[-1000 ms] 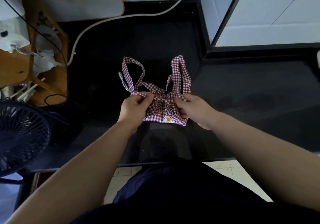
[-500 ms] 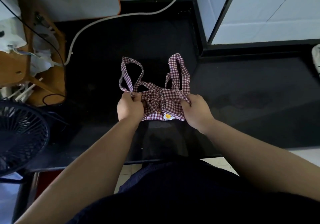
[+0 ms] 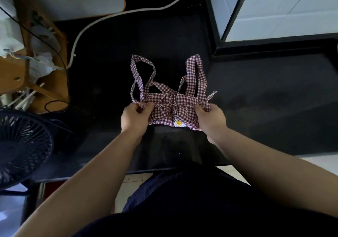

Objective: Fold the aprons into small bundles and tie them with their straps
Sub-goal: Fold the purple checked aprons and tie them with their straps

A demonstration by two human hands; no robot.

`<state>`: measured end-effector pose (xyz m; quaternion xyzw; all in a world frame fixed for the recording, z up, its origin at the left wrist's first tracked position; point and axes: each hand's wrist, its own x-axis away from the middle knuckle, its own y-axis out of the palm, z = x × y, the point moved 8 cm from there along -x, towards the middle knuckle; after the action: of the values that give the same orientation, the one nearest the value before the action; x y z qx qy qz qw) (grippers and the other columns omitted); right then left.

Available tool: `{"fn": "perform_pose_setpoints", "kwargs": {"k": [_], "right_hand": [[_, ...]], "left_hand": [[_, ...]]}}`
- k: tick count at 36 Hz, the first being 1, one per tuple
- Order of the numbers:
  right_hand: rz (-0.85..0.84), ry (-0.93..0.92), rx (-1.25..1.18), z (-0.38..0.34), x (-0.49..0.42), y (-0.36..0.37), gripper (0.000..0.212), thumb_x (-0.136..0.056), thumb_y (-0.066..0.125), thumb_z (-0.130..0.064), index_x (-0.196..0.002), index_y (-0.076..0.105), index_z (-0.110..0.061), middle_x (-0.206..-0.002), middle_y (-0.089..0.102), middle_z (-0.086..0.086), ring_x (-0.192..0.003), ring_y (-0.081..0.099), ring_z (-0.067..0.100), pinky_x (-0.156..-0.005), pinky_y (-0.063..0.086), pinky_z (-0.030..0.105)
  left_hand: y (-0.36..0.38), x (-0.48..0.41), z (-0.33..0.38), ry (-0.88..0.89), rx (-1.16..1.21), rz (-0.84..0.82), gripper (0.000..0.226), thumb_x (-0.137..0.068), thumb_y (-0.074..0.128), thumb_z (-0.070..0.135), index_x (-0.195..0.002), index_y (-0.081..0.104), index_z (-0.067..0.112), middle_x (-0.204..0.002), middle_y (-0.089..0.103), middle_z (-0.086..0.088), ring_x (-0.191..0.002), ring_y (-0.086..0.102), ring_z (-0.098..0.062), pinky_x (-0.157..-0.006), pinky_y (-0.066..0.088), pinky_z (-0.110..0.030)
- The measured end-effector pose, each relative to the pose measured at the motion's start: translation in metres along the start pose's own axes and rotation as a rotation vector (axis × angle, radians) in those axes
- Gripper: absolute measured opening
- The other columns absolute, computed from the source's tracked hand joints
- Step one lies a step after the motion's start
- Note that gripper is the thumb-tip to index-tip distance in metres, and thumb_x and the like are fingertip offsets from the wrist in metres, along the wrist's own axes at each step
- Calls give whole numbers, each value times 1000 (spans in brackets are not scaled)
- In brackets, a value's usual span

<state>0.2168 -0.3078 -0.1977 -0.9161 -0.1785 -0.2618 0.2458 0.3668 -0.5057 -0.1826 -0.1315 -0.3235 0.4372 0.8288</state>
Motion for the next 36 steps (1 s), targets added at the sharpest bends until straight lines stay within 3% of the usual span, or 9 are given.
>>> {"fn": "perform_pose_setpoints", "kwargs": {"k": [5, 9, 14, 18, 21, 24, 30, 33, 36], "right_hand": [[65, 166, -214, 11, -5, -5, 31, -81, 74, -20, -95, 48, -10, -98, 60, 8, -94, 63, 27, -81, 57, 49], [216, 23, 51, -4, 3, -17, 73, -78, 78, -27, -128, 27, -11, -120, 45, 8, -108, 54, 31, -88, 52, 42], [133, -545, 635, -43, 21, -6, 39, -93, 58, -19, -130, 51, -14, -130, 45, 11, -115, 49, 29, -90, 44, 38], [-214, -709, 805, -31, 30, 21, 41, -99, 41, -11, -139, 47, -9, -143, 43, 7, -130, 42, 25, -107, 35, 32], [-297, -723, 855, -19, 34, 22, 59, -96, 33, -38, -148, 31, -11, -155, 26, 5, -142, 24, 24, -115, 19, 32], [-339, -705, 1049, -5, 32, 23, 83, -87, 47, -58, -153, 14, -19, -160, 6, 3, -146, 7, 27, -117, 11, 37], [-120, -814, 1023, -17, 22, 19, 68, -75, 77, -30, -133, 51, -5, -128, 55, 19, -112, 56, 41, -91, 45, 52], [-117, -815, 1008, -21, 18, 18, 66, -80, 70, -30, -138, 47, -8, -123, 56, 18, -107, 57, 40, -91, 45, 47], [-128, -670, 791, -36, 14, 12, 58, -83, 57, -42, -136, 49, -19, -120, 56, 10, -108, 54, 29, -89, 40, 33]], "left_hand": [[-6, -11, -10, -100, 87, -7, 24, -81, 74, 37, -82, 63, 16, -89, 69, 0, -93, 67, -21, -80, 54, -32], [-10, -2, -2, -24, -136, 148, 81, -79, 76, 40, -141, 32, 12, -139, 37, -12, -121, 47, -28, -89, 44, -35], [2, 29, 46, 883, -495, 251, 35, -83, 59, 4, -118, 58, 5, -115, 58, -23, -100, 56, -39, -83, 51, -51], [18, 33, 33, 1028, -587, -52, 38, -89, 42, 10, -116, 64, -5, -116, 66, -20, -101, 66, -38, -82, 57, -49], [29, 33, 15, 940, -785, -287, 70, -96, 39, 45, -151, 20, 7, -158, 15, -2, -147, 15, -19, -116, 21, -35], [33, 28, -4, 761, -993, -443, 99, -88, 46, 64, -140, -29, 24, -146, -35, 15, -137, -33, -4, -114, -7, -28], [33, 10, 23, 819, -937, -360, 93, -83, 68, 45, -153, 16, 11, -161, 14, 0, -148, 9, -18, -119, 14, -35], [32, 7, 37, 1000, -971, -299, 78, -67, 86, 24, -131, 53, -5, -134, 56, -20, -122, 55, -38, -100, 41, -49], [29, 2, 53, 879, -884, -301, 60, -82, 72, 24, -135, 50, 4, -127, 60, -18, -116, 57, -37, -95, 47, -43]]}}
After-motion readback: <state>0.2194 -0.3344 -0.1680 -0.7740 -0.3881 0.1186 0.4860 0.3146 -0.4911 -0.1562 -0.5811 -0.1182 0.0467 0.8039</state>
